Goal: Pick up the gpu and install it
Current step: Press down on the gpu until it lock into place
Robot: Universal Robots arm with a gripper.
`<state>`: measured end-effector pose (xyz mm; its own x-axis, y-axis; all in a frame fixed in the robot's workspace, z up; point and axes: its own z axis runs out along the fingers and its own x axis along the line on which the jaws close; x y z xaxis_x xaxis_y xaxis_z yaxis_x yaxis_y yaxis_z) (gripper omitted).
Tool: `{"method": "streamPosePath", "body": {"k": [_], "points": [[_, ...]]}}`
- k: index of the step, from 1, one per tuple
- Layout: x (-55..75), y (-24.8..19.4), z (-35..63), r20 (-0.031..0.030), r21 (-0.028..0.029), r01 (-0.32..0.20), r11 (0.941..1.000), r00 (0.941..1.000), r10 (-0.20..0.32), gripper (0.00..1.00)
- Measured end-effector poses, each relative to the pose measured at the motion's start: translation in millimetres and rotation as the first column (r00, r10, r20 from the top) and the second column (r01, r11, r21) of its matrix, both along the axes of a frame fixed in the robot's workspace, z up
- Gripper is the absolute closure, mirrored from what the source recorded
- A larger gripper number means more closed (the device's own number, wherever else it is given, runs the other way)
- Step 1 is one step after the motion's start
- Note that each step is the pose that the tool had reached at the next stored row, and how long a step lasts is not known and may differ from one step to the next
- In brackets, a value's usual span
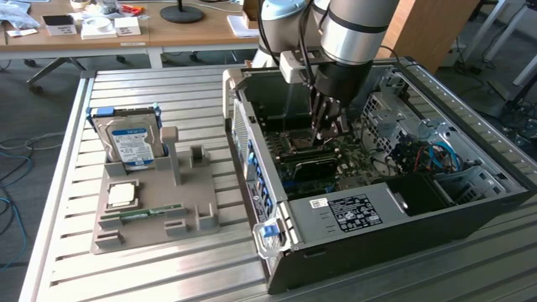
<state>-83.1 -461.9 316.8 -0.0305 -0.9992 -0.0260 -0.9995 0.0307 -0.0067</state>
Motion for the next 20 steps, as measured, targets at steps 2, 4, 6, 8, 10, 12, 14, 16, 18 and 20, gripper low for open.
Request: {"method": "streamPosePath", "body": {"k": [2,4,6,8,10,12,14,16,18,20], "points": [[0.0,0.1,-0.6,0.0001,0.0004,0.0,1.0,1.0,0.0,0.89],[0.0,0.0,-1.8,0.0001,0.0001,0.0,1.0,1.0,0.0,0.89],[0.0,0.0,-3.2,0.0001,0.0002,0.0,1.0,1.0,0.0,0.89],[0.0,0.0,-3.5,0.0,-0.0001,0.0,1.0,1.0,0.0,0.89],[0.0,0.0,-3.5,0.0,-0.0001,0.0,1.0,1.0,0.0,0.89],[0.0,0.0,-3.6,0.0,0.0,0.0,1.0,1.0,0.0,0.89],[0.0,0.0,-4.2,0.0001,0.0003,0.0,1.0,1.0,0.0,0.89],[0.0,0.0,-5.5,0.0,0.0001,0.0,1.0,1.0,0.0,0.89],[0.0,0.0,-6.9,0.0,0.0001,0.0,1.0,1.0,0.0,0.89],[0.0,0.0,-8.2,0.0,0.0001,0.0,1.0,1.0,0.0,0.89]]}}
